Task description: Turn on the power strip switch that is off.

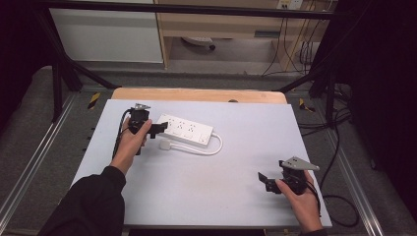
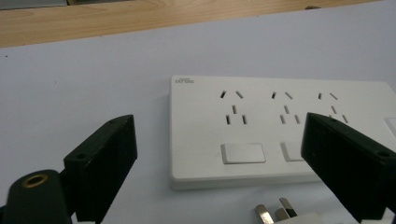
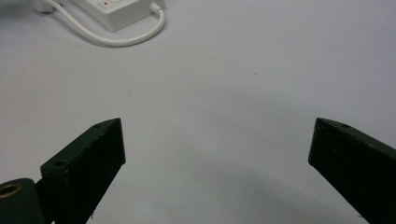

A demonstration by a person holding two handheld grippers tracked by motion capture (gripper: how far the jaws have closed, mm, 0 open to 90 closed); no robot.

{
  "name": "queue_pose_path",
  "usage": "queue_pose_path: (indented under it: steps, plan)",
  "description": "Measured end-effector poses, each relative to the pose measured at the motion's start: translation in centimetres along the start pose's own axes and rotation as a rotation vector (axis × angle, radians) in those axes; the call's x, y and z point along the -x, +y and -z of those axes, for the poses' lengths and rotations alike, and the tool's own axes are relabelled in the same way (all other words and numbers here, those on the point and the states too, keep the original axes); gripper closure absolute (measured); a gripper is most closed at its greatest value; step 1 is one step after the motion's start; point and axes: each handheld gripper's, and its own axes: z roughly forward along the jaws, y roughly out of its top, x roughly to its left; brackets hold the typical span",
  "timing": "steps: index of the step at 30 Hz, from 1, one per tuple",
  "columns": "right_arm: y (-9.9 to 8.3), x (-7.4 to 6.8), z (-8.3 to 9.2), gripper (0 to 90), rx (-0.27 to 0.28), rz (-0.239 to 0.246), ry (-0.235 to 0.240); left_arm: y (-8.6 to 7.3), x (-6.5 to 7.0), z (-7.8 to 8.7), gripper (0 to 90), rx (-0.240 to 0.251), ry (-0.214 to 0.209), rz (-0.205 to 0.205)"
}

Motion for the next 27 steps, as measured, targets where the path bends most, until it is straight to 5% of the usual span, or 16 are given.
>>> queue_pose_path:
  steps: [27]
  plan:
    - [0.0, 0.0, -0.1, 4.0, -0.001, -0.001, 0.004, -1.5, 0.0, 5.4, 9.3, 0.001, -0.106, -0.044]
